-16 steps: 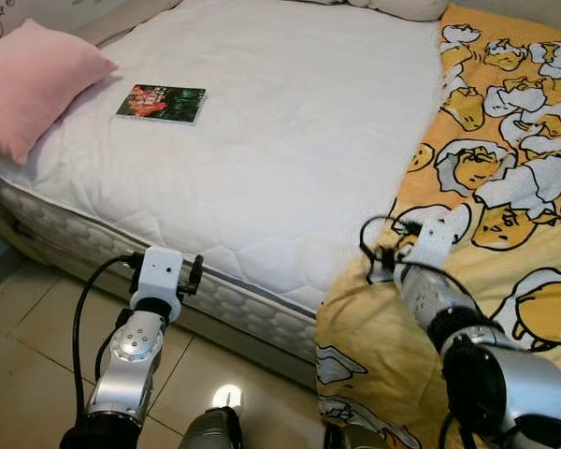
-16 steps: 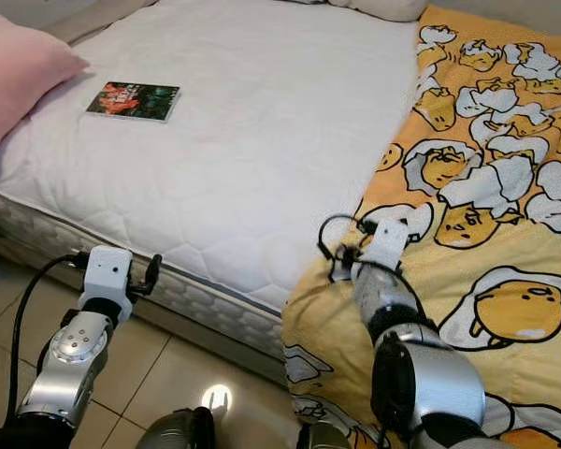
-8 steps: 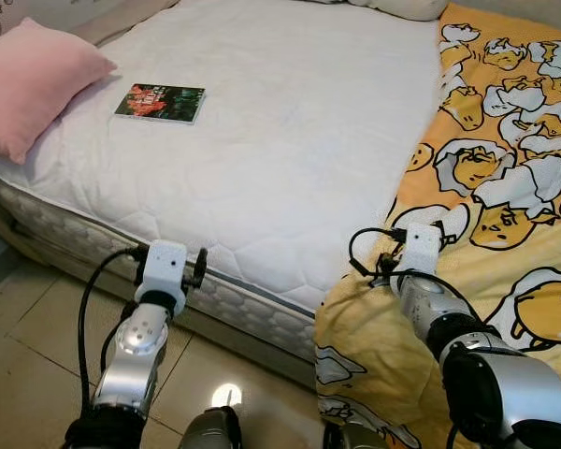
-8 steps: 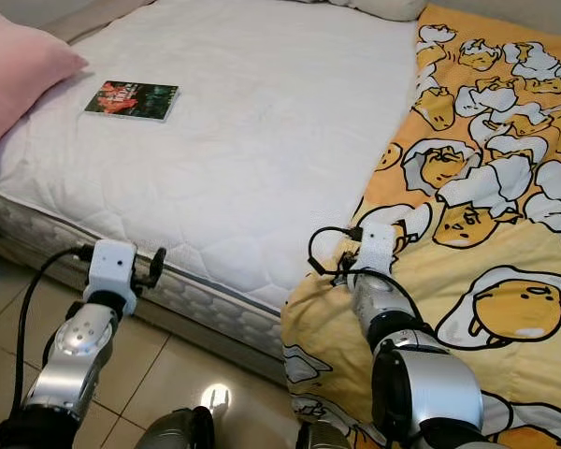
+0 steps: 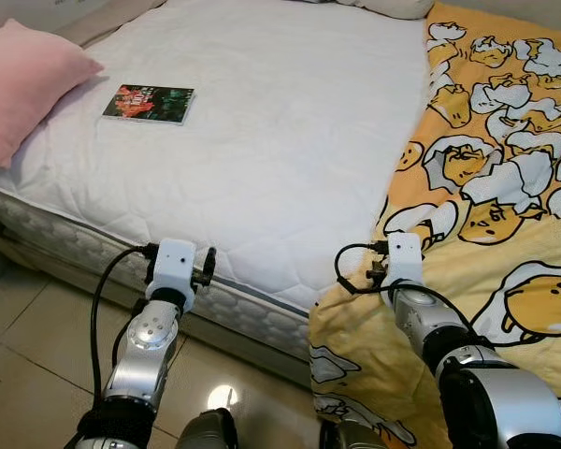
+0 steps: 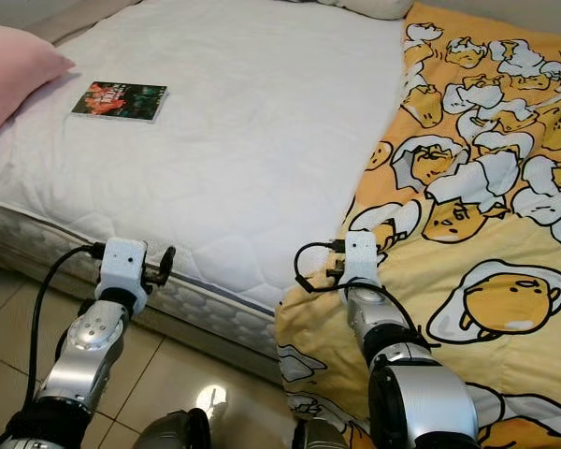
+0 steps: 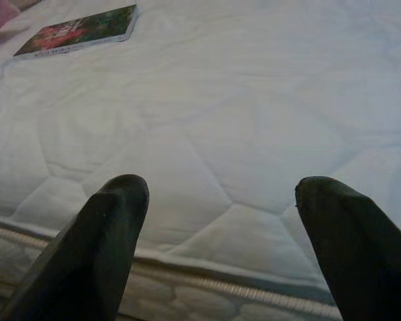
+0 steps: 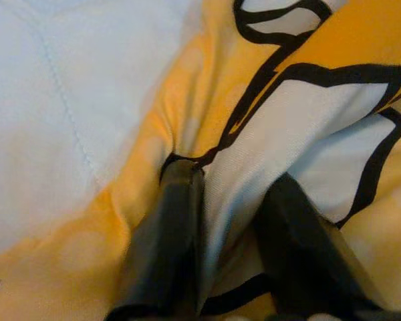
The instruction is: Clean up the room
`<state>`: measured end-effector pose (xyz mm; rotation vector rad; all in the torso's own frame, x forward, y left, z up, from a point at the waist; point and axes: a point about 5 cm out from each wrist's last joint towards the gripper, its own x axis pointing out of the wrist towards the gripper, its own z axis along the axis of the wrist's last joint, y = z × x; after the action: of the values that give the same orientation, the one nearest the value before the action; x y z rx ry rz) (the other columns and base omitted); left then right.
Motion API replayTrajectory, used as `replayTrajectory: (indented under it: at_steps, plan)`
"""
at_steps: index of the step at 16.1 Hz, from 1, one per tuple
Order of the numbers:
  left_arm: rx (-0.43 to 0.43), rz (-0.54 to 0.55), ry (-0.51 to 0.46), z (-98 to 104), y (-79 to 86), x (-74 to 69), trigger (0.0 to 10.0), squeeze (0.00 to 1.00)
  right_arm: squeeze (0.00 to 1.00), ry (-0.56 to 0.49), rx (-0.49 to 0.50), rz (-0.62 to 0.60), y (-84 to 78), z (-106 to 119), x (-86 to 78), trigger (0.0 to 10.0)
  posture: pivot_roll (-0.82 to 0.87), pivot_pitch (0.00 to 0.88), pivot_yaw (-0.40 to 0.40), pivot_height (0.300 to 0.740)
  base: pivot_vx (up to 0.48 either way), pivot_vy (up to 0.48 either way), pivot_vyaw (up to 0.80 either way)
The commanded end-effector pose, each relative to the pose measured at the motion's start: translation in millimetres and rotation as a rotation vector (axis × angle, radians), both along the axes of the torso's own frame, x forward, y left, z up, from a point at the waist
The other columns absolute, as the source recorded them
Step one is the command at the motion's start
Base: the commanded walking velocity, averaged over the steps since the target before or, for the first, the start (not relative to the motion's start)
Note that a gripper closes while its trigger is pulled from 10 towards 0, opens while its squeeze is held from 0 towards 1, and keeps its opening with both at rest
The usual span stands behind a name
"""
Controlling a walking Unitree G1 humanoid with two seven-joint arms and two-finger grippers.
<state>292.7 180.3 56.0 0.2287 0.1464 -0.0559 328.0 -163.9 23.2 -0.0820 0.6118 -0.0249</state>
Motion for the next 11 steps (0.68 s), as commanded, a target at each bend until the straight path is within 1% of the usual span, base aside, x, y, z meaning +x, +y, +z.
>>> replayTrajectory:
  at_steps: [1, 2, 3, 4, 6, 8, 9, 11]
  plan:
    - [0.007, 0.001, 0.008, -3, 0.7, -0.1, 10.0, 0.00, 0.40, 0.099, -0.024, 0.074, 7.3, -18, -15.6, 0.0, 0.05, 0.124, -0.036, 0.740, 0.000, 0.000, 0.00]
    - [0.007, 0.003, 0.008, -3, 1.0, -0.1, 10.0, 0.00, 0.36, 0.102, -0.033, 0.090, 8.4, -20, -17.5, 0.0, 0.05, 0.124, -0.037, 0.740, 0.000, 0.000, 0.00]
    - [0.006, 0.006, 0.009, -3, 1.3, -0.4, 10.0, 0.00, 0.35, 0.083, -0.060, 0.128, 11.7, -21, -17.9, 0.0, 0.05, 0.124, -0.037, 0.740, 0.000, 0.000, 0.00]
    - [0.005, 0.006, 0.008, -4, 1.1, -0.7, 10.0, 0.00, 0.35, 0.047, -0.077, 0.151, 14.9, -17, -14.5, 0.0, 0.05, 0.124, -0.039, 0.740, 0.000, 0.000, 0.00]
    - [0.002, 0.005, 0.010, -5, -1.5, -1.2, 10.0, 0.00, 0.35, -0.063, -0.141, 0.248, 27.6, 3, 1.4, 0.0, 0.04, 0.122, -0.044, 0.740, 0.000, 0.000, 0.00]
    - [0.000, 0.005, 0.009, -5, -2.6, -0.5, 10.0, 0.00, 0.34, -0.114, -0.133, 0.306, 41.0, 12, 7.7, 0.0, 0.04, 0.122, -0.048, 0.740, 0.000, 0.000, 0.00]
    - [-0.001, 0.007, 0.008, -5, -2.7, -0.1, 10.0, 0.00, 0.34, -0.134, -0.124, 0.334, 51.1, 16, 8.9, 0.0, 0.04, 0.120, -0.049, 0.740, 0.000, 0.000, 0.00]
    - [-0.001, 0.009, 0.009, -6, -2.6, 0.2, 10.0, 0.00, 0.34, -0.196, -0.097, 0.412, 79.5, 25, 11.2, 0.0, 0.04, 0.120, -0.049, 0.740, 0.000, 0.000, 0.00]
